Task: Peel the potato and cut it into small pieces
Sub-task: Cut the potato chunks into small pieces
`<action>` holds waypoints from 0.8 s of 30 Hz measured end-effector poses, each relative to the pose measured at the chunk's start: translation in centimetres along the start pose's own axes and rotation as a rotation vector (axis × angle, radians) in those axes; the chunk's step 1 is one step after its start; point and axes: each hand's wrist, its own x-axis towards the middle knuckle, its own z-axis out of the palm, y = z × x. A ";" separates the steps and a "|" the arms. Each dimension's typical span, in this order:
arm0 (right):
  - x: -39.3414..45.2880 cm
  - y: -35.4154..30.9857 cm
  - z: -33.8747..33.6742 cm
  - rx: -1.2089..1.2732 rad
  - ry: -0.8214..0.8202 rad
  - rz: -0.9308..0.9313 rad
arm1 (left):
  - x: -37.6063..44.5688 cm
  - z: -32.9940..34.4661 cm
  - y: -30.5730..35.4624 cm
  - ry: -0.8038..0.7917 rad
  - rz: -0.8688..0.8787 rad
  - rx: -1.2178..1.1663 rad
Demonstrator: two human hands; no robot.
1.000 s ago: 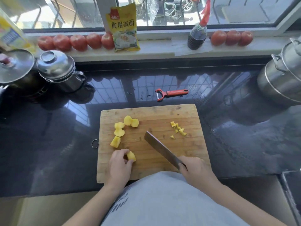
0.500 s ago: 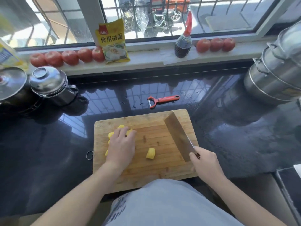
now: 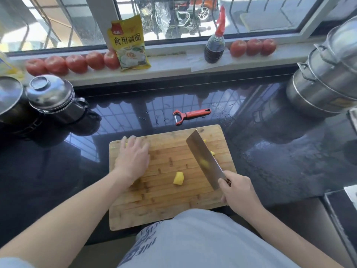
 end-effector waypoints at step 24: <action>-1.6 2.0 1.3 -0.290 -0.088 -0.291 | -7.0 1.0 11.2 -0.214 -0.149 -0.623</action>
